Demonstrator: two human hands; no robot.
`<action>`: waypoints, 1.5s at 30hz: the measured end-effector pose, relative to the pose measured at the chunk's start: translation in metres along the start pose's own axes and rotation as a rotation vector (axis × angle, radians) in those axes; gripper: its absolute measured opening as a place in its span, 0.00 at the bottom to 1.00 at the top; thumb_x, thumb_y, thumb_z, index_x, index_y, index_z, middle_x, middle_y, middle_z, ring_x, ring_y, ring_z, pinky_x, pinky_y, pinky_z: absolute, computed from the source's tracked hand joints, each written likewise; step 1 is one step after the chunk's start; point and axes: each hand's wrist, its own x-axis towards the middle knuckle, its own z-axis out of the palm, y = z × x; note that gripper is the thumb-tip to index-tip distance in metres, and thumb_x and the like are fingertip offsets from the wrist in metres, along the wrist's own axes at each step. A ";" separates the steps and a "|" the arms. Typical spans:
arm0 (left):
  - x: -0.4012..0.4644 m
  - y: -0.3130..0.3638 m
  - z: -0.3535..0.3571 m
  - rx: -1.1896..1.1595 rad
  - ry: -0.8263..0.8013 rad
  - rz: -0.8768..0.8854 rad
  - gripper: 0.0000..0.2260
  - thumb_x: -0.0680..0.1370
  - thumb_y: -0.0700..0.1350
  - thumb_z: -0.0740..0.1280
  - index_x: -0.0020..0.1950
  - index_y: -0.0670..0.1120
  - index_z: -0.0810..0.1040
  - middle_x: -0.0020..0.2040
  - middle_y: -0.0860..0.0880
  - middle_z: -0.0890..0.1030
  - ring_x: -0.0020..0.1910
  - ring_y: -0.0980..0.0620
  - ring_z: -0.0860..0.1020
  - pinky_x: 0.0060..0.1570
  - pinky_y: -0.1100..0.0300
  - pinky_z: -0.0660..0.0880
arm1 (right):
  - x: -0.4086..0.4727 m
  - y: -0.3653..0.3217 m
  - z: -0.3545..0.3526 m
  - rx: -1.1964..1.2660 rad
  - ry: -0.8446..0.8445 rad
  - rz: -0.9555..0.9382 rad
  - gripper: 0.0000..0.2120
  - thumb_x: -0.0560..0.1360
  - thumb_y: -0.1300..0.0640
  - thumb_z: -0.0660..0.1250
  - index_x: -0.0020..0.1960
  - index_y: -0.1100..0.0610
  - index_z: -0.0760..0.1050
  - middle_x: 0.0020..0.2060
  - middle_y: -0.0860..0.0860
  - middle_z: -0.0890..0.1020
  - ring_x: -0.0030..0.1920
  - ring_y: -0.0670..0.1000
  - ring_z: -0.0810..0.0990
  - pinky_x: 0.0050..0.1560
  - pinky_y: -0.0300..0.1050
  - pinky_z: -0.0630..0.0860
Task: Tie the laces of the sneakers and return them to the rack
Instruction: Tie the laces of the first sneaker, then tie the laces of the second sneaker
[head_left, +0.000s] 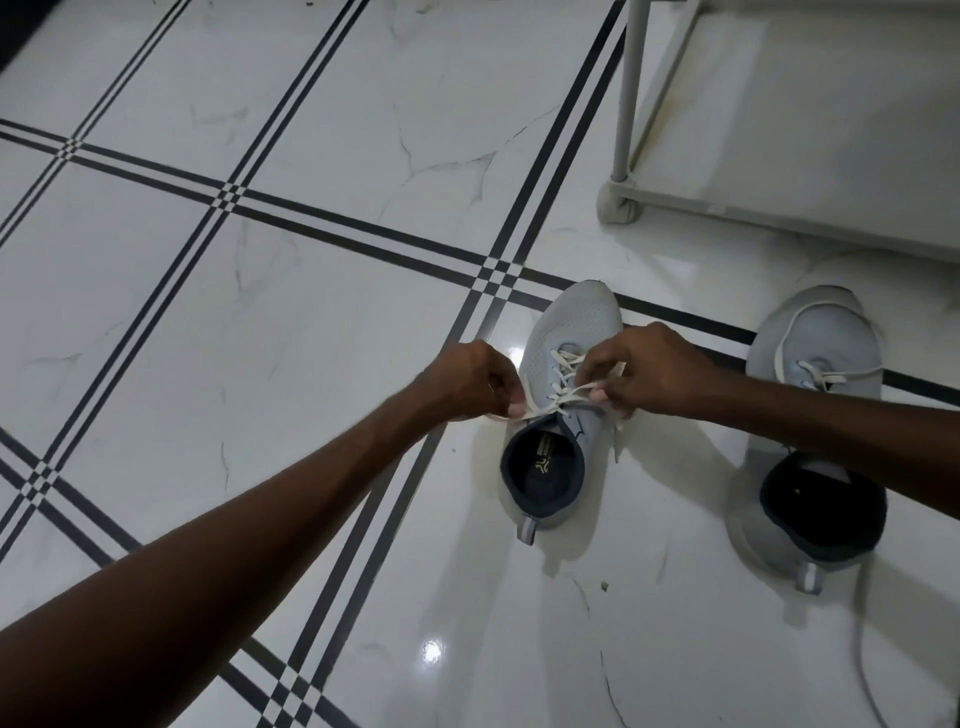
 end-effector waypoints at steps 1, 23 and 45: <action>0.002 0.005 -0.008 0.082 0.032 -0.003 0.13 0.70 0.48 0.77 0.53 0.47 0.84 0.46 0.53 0.84 0.45 0.56 0.82 0.49 0.60 0.77 | -0.005 0.001 -0.006 -0.005 0.006 -0.018 0.12 0.70 0.56 0.77 0.53 0.48 0.84 0.42 0.41 0.85 0.27 0.39 0.82 0.37 0.34 0.79; 0.085 0.195 0.104 -0.054 -0.045 0.497 0.10 0.69 0.50 0.77 0.47 0.49 0.85 0.42 0.52 0.85 0.33 0.63 0.77 0.36 0.70 0.70 | -0.175 0.121 -0.038 0.479 0.502 0.459 0.03 0.76 0.65 0.70 0.46 0.62 0.83 0.34 0.58 0.85 0.28 0.57 0.84 0.30 0.49 0.83; 0.070 0.140 0.105 0.604 0.233 0.996 0.11 0.67 0.34 0.69 0.34 0.51 0.77 0.32 0.53 0.78 0.37 0.49 0.75 0.41 0.58 0.60 | -0.190 0.137 -0.010 0.017 0.502 0.403 0.18 0.66 0.74 0.67 0.31 0.51 0.75 0.27 0.47 0.80 0.29 0.47 0.82 0.31 0.52 0.81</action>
